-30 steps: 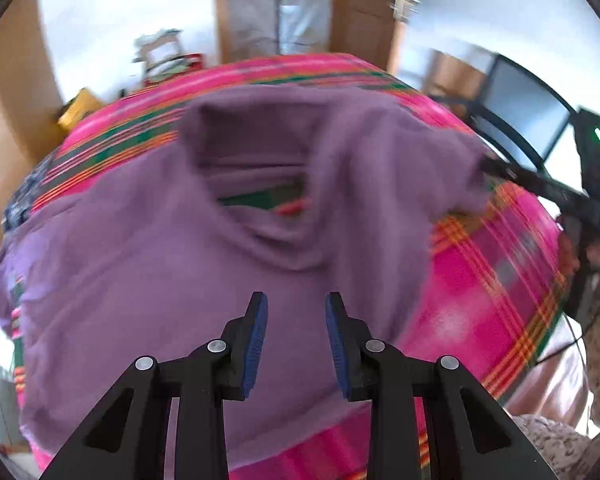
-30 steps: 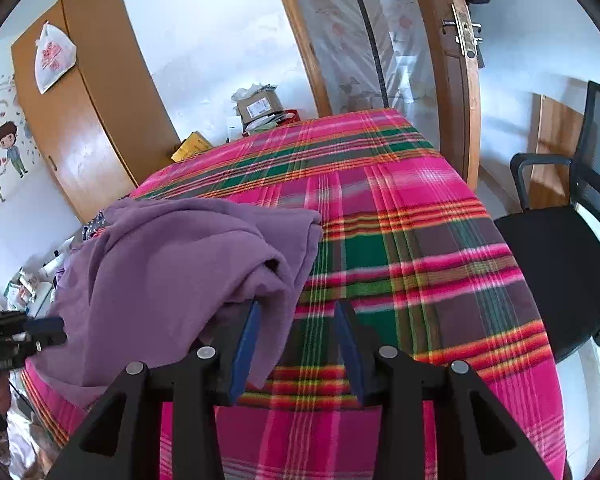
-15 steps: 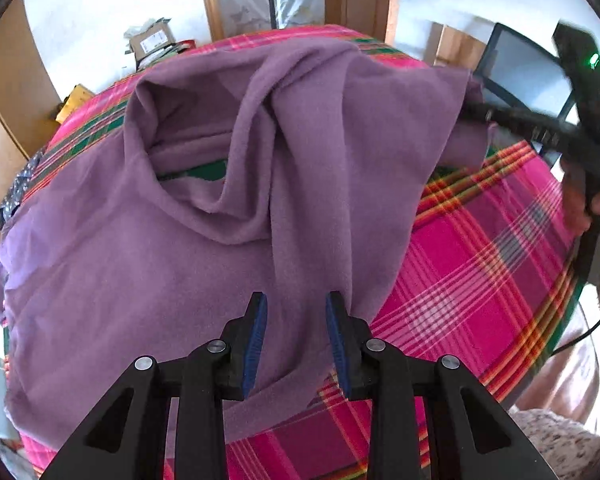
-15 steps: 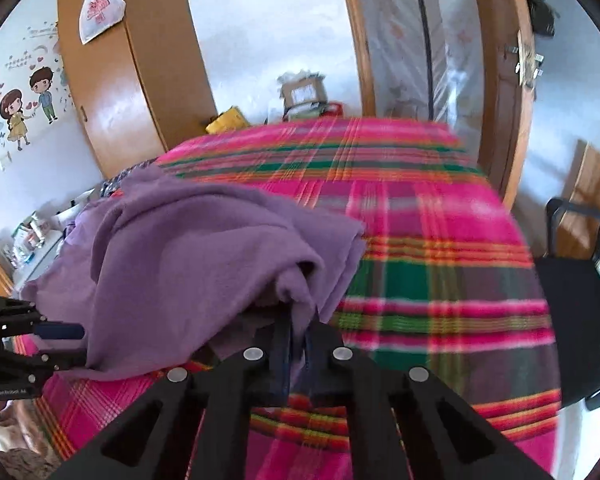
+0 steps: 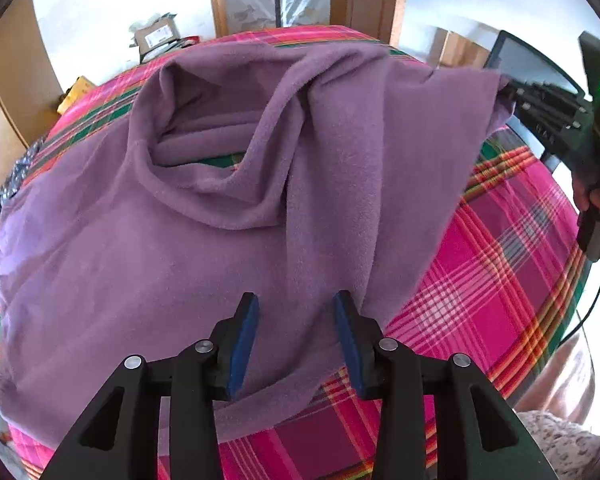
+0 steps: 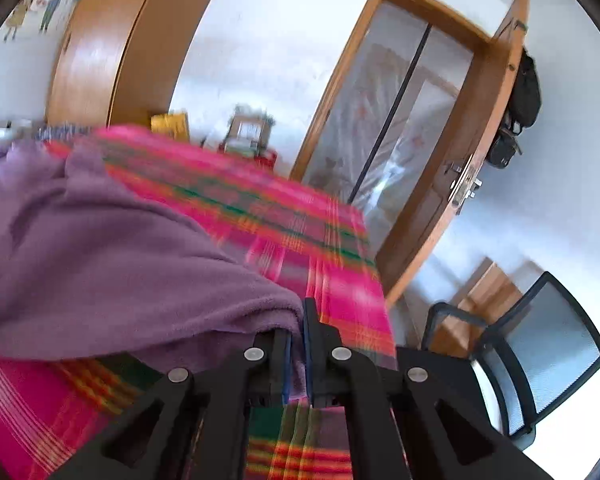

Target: Fold clothes

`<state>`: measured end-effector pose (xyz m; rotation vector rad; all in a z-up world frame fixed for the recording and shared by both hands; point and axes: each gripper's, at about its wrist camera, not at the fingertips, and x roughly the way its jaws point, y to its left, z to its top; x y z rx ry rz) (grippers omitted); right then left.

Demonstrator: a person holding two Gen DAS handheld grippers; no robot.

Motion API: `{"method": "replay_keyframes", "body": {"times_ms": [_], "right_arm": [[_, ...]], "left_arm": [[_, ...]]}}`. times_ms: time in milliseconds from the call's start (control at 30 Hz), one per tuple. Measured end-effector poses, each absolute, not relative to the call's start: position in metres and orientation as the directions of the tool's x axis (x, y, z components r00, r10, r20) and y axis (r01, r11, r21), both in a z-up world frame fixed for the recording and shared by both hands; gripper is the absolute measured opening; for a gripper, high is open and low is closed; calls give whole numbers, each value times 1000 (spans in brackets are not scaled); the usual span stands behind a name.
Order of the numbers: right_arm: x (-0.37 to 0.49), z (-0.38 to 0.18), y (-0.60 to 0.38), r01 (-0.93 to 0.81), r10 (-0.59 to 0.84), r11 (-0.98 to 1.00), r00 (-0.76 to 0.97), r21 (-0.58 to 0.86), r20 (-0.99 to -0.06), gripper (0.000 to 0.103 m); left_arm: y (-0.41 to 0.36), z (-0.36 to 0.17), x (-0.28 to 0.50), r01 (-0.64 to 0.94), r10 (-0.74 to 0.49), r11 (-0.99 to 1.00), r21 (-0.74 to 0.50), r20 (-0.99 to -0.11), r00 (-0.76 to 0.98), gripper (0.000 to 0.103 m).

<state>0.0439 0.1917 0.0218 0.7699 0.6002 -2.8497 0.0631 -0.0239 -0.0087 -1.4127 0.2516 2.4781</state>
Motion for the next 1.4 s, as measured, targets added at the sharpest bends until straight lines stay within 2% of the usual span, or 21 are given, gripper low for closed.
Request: {"method": "replay_keyframes", "body": {"times_ms": [200,267,400,633,700,767,867,967,1067,1100,1133,1200,1400], "right_arm": [[48,12,217,250,-87,-951,-783,-183,-616,7],[61,18,223,260,-128,-956,-786,-135,-605,11],[81,22,223,246,-105,-949,-834,-195,-541,36],[85,19,200,311,-123,-900,-853,-304,-508,41],[83,12,196,305,-97,-902,-833,-306,-545,41],[81,10,202,342,-193,-930,-766,-134,-613,41],[75,9,213,378,-376,-916,-690,134,-619,41],[59,5,216,349,-426,-903,-652,250,-627,41],[46,-1,215,340,-489,-872,-616,352,-618,39],[42,-2,215,340,-518,-855,-603,392,-607,31],[40,-2,214,338,-527,-849,-601,407,-600,16],[42,0,211,340,-534,-844,-610,416,-585,3],[57,16,214,365,-601,-790,-617,492,-508,3]], "left_arm": [[-9,-8,69,-378,117,-921,98,-853,-508,41],[-6,-9,69,-387,120,-916,104,-851,-511,41],[-10,-12,64,-372,136,-925,73,-852,-505,41],[-17,-13,57,-342,166,-940,8,-862,-479,41],[-17,-13,62,-333,166,-943,6,-859,-485,41],[-13,-13,62,-339,156,-940,26,-855,-495,41],[-7,-13,56,-342,165,-940,18,-851,-498,41],[-1,-14,64,-335,164,-942,16,-849,-503,41],[1,-11,58,-329,164,-944,17,-842,-514,41],[1,-10,59,-328,167,-945,15,-838,-520,41],[-1,-8,61,-330,175,-944,10,-833,-526,41],[0,-5,61,-326,182,-945,3,-823,-537,41],[11,6,72,-366,217,-931,10,-790,-574,41]]}}
